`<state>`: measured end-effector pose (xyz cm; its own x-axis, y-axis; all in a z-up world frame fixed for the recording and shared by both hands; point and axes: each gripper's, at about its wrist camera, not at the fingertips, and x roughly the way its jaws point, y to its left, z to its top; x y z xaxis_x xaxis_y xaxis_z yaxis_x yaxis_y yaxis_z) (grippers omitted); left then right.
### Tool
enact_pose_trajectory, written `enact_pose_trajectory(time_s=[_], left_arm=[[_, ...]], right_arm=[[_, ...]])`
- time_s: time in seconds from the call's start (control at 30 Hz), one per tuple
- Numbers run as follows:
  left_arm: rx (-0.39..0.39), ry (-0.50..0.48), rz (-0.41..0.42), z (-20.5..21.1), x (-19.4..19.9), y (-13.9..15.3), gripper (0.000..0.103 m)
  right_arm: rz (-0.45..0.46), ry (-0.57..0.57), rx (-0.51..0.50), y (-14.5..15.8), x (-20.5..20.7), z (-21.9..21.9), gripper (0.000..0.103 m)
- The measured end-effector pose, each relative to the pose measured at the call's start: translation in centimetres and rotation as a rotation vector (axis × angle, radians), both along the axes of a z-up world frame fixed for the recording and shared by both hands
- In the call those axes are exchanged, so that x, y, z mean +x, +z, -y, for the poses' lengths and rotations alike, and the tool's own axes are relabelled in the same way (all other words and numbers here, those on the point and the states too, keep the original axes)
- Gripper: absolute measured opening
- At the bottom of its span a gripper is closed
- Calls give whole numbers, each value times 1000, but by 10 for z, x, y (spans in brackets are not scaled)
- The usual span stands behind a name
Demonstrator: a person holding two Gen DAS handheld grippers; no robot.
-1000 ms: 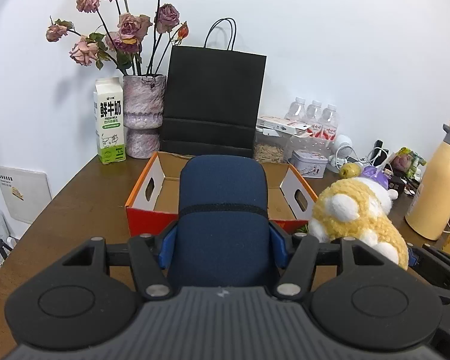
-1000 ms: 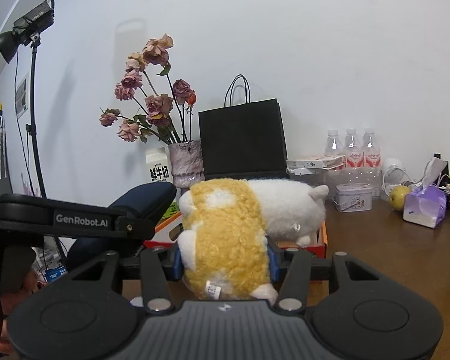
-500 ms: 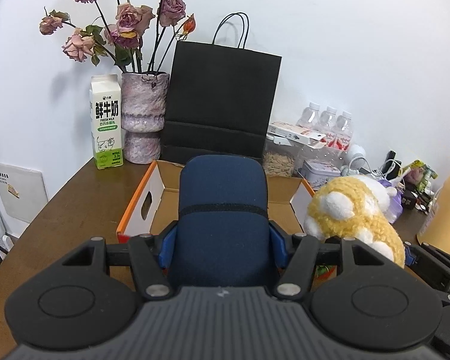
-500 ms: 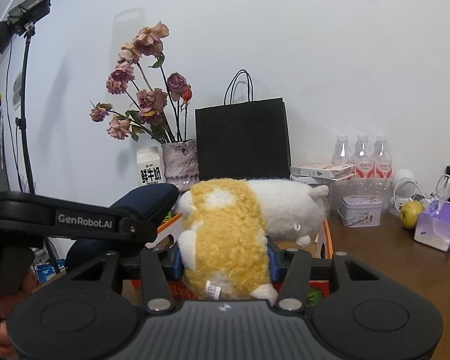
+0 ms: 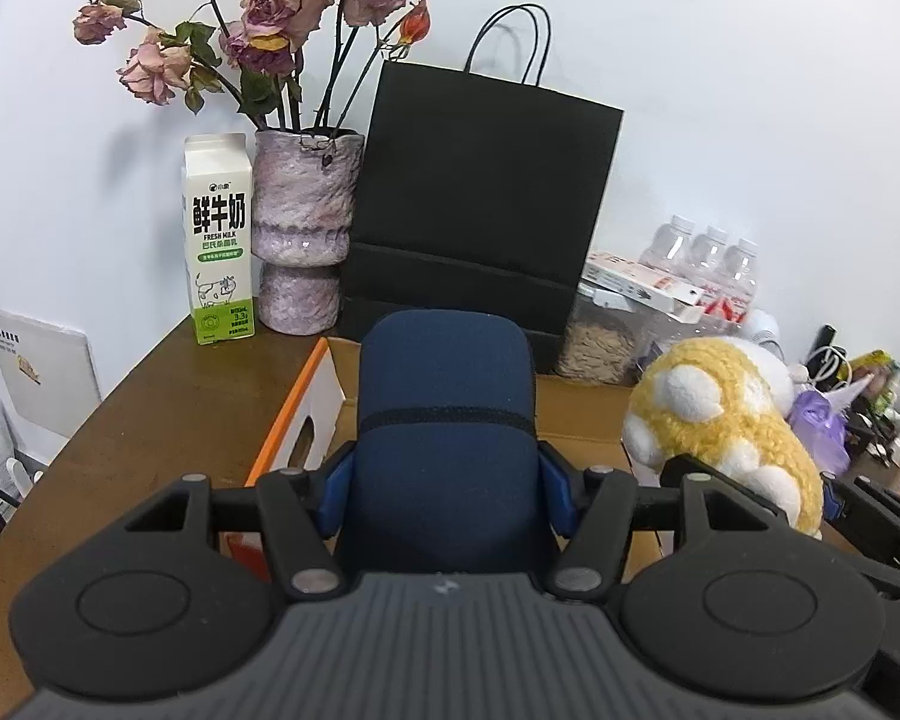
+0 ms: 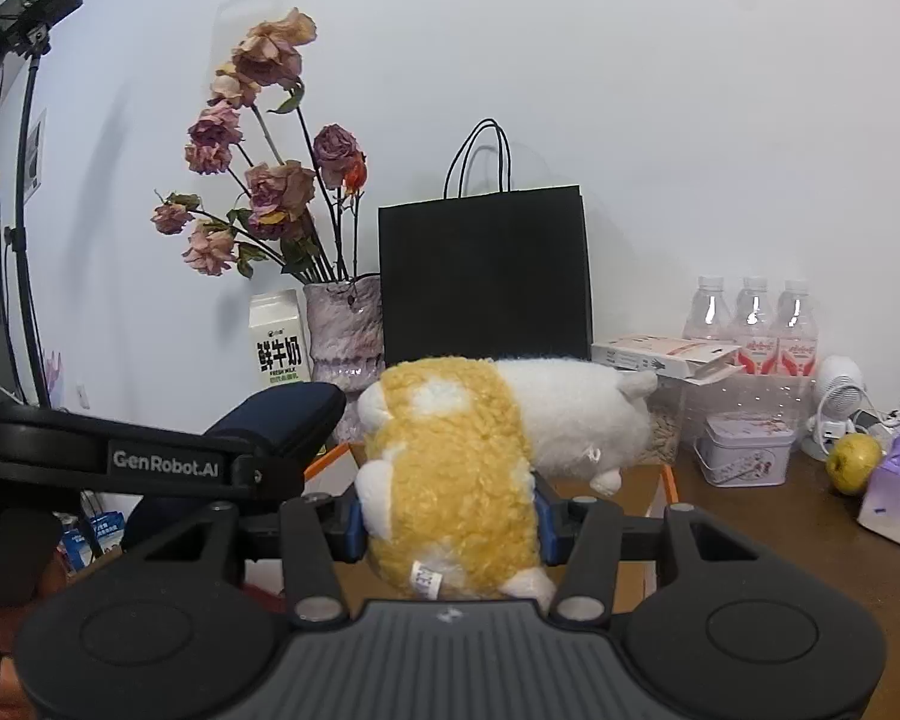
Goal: Organize objects
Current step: 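Carry the pouch and plush into the red box and open both tools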
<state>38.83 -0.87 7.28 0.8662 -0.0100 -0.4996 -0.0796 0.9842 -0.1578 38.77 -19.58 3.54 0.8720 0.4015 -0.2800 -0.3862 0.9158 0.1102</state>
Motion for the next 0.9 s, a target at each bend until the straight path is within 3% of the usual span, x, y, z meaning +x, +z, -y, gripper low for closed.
enact_pose_trajectory(time_s=[0.4,0.7,0.77,0.8,0.83,0.9], left_arm=[[47,32,-74,4,63,-15,62],[70,47,-119,12,93,-38,62],[71,40,-114,14,93,-41,65],[68,39,-103,14,92,-42,70],[67,44,-80,13,89,-42,83],[68,56,-23,11,83,-39,103]], right_arm=[[-102,-11,1,-25,73,-7,48],[-171,-31,-31,-48,91,-7,50],[-183,-38,-32,-49,92,-7,54],[-188,-39,-30,-49,93,-6,64],[-191,-44,-26,-49,94,-5,81],[-189,-59,-28,-48,94,-3,100]])
